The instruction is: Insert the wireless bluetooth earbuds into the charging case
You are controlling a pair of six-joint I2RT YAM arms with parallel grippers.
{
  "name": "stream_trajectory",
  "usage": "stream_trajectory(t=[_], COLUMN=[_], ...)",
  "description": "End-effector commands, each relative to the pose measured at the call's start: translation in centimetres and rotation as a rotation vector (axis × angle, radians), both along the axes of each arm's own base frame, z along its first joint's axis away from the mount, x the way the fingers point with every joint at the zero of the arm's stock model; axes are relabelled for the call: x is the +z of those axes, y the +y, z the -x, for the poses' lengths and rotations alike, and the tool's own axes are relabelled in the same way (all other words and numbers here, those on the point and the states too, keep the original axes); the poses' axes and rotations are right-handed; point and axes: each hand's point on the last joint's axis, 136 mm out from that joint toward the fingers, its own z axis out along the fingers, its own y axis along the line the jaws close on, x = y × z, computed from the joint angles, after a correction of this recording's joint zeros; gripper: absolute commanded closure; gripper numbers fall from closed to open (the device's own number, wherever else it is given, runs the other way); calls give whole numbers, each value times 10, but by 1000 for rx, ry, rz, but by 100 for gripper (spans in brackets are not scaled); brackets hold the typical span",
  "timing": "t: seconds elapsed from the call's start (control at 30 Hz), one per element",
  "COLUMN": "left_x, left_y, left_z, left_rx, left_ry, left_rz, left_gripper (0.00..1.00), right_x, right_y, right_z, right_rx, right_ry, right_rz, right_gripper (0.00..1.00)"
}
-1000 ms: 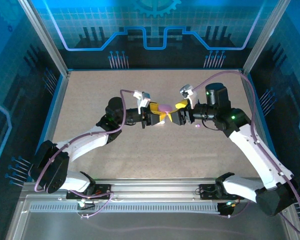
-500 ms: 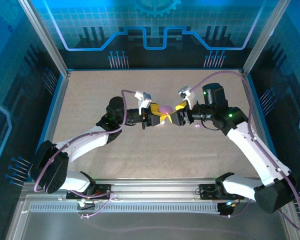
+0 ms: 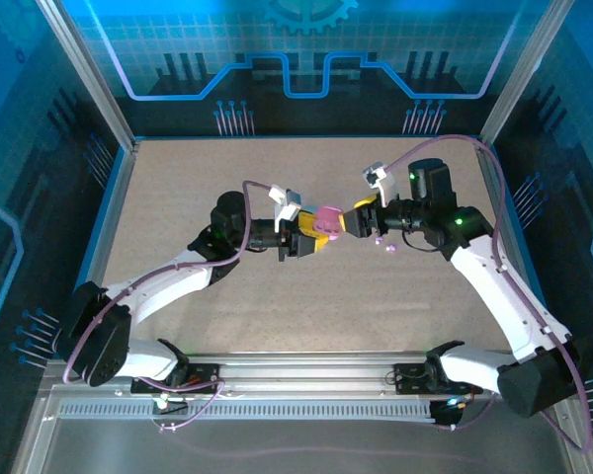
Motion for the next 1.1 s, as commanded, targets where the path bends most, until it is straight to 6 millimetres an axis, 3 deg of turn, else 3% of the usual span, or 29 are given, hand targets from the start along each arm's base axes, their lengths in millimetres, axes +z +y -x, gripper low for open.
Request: stream_trajectory(t=[0.0,0.13,0.27,0.4,0.47,0.6,0.8,0.93,1.07], left_x=[22,18,17,18,18,17,19,20,20], left_y=[0,3,8,12,13,16,24,26,27], left_z=[8,0,-6,-8,-8,-7,-3,-3,-3], left_rx=[-25,33,97,134,145,163,198,208,210], left_ry=[-95,-106,-140,-168,-177,-187,-214,-224,-227], left_rz=[34,32,57,75,77,76,74,65,61], left_gripper=[68,68,69,69,69,69,69,69,68], right_x=[16,34,54,46,26,-34,-108,-145,-174], right_y=[-3,-10,-30,-61,-83,-127,-134,-135,-136], right_z=[0,5,8,4,-3,-10,-10,-16,-31], right_rx=[-14,-56,-170,-345,-471,-695,-720,-701,-664], right_ry=[-44,-73,-100,-62,18,310,597,689,724], right_rz=[-24,-59,-105,-102,-77,-59,-14,60,163], right_gripper=[37,35,34,34,35,37,44,49,48])
